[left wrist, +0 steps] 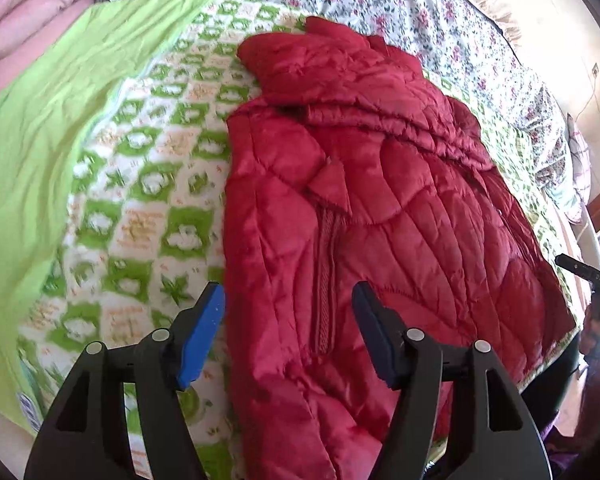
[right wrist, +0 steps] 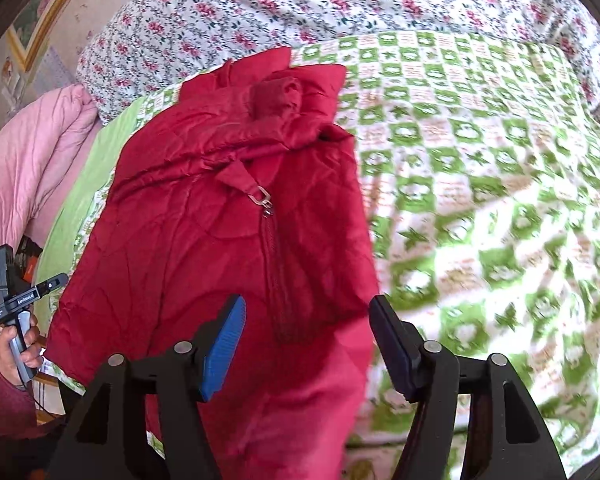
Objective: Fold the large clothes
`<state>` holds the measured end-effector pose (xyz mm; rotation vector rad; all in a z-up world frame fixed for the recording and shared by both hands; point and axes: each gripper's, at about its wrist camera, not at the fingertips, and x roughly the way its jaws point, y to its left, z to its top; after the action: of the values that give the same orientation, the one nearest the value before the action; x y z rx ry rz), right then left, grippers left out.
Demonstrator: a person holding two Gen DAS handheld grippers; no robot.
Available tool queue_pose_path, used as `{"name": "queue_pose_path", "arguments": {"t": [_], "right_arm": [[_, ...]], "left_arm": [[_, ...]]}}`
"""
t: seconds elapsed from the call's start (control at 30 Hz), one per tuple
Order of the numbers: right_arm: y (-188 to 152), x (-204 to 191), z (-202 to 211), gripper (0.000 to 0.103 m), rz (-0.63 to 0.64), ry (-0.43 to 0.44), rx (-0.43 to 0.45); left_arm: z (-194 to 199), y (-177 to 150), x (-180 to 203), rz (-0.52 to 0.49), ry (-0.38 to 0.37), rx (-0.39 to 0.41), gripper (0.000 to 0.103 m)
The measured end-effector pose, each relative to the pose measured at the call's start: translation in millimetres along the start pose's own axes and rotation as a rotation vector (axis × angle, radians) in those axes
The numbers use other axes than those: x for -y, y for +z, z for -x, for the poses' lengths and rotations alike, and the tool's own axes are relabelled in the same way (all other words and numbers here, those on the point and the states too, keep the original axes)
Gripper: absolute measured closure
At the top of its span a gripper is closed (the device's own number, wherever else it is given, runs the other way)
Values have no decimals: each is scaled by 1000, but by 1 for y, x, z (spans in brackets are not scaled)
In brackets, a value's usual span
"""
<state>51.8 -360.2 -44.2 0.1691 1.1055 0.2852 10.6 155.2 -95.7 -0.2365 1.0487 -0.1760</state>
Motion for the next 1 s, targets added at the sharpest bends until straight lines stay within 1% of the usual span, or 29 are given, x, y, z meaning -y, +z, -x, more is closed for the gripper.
{"name": "queue_pose_path", "arguments": {"t": [0.03,0.1,0.23,0.3,0.43,0.53,0.63,0.7,0.83,0.93,1.0], "right_arm": [[-2,2,1,32,-4,-6,-6],[-7,3,1,31,-7,-11,-24],[-19,1,-1,31,7,-2,-55],[-25,-1,-4,31,13,3,-71],[-34,-3,-10,31,12,34,-104],[-41,-1,-12,31,8,49,-123],[-45,1,-12,31,0,57,-138],[-49,3,-11,31,-2,62,-148],[-57,7,-11,32,-19,88,-166],[-61,8,-12,33,-32,106,-179],[-64,5,-13,39,-25,116,-188]], "left_arm": [[-1,-4,2,-4,-2,-10,38],[-1,-8,5,-20,12,-14,38],[3,-16,8,-45,16,-25,31],[4,-20,8,-49,21,-35,31],[0,-30,7,-52,19,-86,26],[-2,-38,6,-54,24,-113,26],[2,-42,6,-68,21,-113,26],[5,-45,8,-84,8,-117,26],[4,-52,13,-109,-58,-142,26],[2,-58,19,-129,-68,-148,27],[1,-58,21,-131,-87,-150,27]]}}
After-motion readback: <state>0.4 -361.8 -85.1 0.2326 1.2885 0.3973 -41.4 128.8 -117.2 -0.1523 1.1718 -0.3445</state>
